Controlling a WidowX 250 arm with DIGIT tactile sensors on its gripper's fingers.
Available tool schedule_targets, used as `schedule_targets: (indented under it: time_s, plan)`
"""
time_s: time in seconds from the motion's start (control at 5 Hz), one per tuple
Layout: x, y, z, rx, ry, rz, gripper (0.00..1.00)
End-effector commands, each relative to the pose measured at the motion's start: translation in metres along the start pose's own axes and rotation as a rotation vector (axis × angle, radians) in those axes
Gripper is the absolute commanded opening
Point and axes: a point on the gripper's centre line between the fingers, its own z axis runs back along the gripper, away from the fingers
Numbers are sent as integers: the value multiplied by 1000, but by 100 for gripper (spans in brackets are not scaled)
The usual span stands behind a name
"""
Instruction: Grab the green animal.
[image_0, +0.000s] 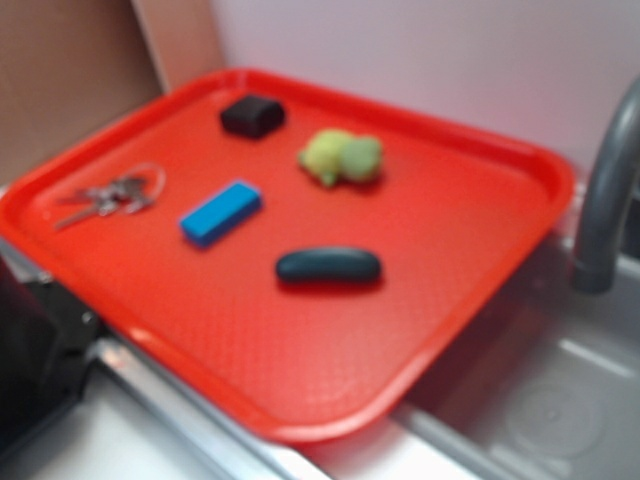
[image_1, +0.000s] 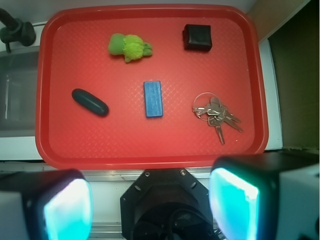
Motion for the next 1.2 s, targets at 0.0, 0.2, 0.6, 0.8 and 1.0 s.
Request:
schedule_targets:
  time_s: [0.0, 0.2, 0.6, 0.8, 1.0]
  plan:
    - [0, 0, 0, 0, 0, 0, 100]
    - [48, 10, -26, -12, 50, 43, 100]
    - [127, 12, -71, 72, 56, -243, 100]
    - [135, 15, -104, 59, 26, -493, 100]
    - [130, -3, -122, 63, 85, -746, 100]
